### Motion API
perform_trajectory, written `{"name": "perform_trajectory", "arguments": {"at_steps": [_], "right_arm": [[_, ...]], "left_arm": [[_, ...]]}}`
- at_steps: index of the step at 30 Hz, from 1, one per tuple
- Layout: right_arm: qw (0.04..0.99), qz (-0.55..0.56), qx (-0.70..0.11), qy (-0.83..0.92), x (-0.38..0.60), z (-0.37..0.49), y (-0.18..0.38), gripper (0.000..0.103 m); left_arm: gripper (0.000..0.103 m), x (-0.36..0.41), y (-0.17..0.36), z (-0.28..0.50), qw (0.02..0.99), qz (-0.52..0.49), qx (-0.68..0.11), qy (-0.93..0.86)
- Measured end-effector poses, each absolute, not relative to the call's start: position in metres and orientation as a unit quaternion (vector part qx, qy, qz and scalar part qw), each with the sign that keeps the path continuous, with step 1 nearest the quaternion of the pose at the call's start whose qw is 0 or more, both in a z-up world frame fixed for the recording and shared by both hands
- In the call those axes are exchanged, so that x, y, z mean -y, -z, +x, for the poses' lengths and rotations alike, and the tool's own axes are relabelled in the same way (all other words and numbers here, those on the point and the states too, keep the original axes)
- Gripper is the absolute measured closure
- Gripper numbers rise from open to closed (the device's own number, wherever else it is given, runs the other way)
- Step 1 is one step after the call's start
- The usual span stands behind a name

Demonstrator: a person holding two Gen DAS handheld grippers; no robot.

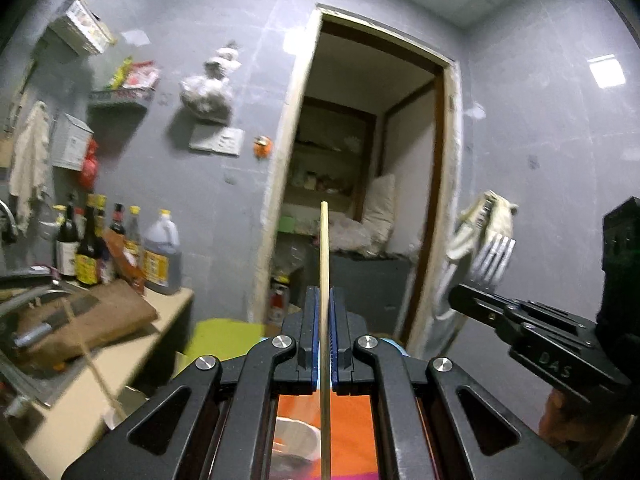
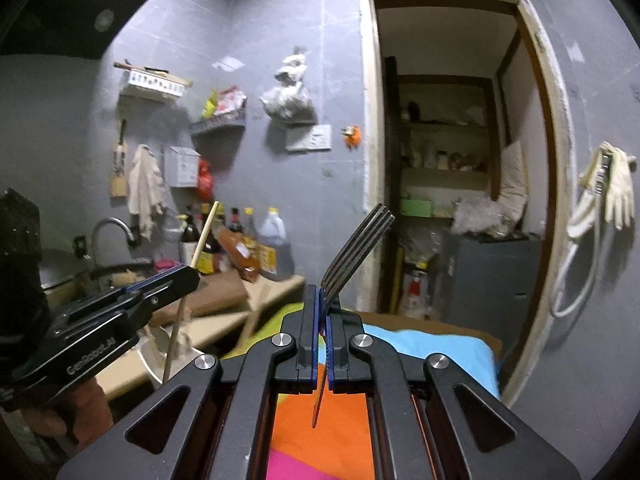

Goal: Organize utensils
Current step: 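Lift the chopstick with the left tool toward the holder while the right tool lifts the fork, then lower the chopstick into the holder with the left tool while the right tool lowers the fork in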

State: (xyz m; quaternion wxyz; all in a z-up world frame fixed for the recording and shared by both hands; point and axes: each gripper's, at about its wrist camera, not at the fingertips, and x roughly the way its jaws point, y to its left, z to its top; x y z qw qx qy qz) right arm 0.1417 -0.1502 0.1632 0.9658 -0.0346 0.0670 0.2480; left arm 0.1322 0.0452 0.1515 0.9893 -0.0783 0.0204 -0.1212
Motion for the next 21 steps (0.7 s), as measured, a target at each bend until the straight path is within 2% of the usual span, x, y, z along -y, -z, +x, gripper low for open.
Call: {"name": "perform_trajectory", "arguments": {"at_steps": [7,21], "right_arm": [[0.954,-0.037,-0.063,-0.291,0.111,0.148,-0.172,0.102],[0.946,-0.067,-0.103,-0.299,0.066,0.172,-0.138,0.102]], "left_arm": [[0.101,-0.101,-0.161,0.141,0.992,-0.101,-0.009,0.071],[0.101,-0.161,-0.12,0.182,0.986,-0.16,-0.035,0.023]]}}
